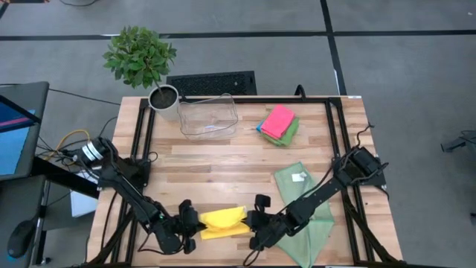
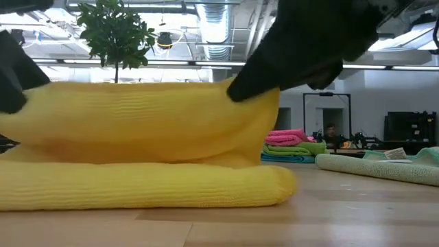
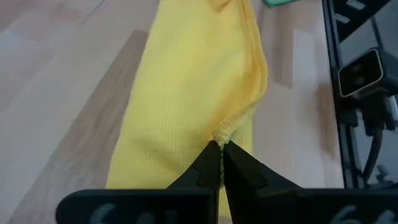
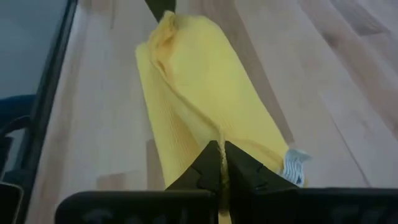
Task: Fold microfiber towels
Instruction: Fold the yellow microfiber cloth
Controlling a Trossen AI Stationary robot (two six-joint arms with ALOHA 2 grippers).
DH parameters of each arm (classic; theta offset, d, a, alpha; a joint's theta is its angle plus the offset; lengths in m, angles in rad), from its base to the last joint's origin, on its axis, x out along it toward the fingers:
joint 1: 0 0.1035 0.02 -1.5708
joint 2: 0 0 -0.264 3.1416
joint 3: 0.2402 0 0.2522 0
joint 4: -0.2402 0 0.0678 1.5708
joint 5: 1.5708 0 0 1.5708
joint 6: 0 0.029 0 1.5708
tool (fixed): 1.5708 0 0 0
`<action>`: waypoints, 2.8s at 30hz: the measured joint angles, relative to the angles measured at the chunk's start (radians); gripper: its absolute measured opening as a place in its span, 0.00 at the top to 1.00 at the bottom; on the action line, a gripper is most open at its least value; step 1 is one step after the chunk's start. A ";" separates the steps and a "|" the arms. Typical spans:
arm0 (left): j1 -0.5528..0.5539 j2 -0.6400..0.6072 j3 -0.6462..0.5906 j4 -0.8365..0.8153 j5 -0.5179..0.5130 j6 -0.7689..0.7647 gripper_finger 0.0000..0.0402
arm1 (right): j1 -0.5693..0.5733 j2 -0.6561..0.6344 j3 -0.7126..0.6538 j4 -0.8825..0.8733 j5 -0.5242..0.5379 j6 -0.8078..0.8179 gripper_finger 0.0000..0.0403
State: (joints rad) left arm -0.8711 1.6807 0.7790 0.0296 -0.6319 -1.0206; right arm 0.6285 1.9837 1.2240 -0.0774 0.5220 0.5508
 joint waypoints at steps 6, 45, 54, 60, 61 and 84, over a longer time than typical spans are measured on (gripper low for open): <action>-0.008 0.010 0.000 0.026 -0.001 -0.001 1.00 | 0.020 0.013 -0.001 0.013 0.000 0.013 0.91; -0.008 0.009 0.000 0.069 0.159 0.077 0.74 | -0.088 0.018 -0.002 0.131 0.002 -0.265 0.60; -0.008 0.009 0.000 0.067 0.166 0.081 0.74 | -0.079 0.031 -0.004 0.064 -0.163 -0.167 0.67; -0.008 0.009 0.000 0.067 0.162 0.092 0.74 | -0.013 0.034 -0.003 -0.002 -0.140 -0.088 0.71; -0.008 0.009 0.000 0.067 0.161 0.092 0.74 | -0.005 0.034 -0.003 -0.013 -0.138 -0.074 0.71; -0.008 0.008 0.000 0.066 0.150 0.093 0.74 | -0.071 0.032 -0.024 0.017 -0.184 -0.085 0.73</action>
State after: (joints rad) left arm -0.8791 1.6890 0.7788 0.0952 -0.4824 -0.9272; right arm 0.5573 2.0155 1.2003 -0.0600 0.3382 0.4657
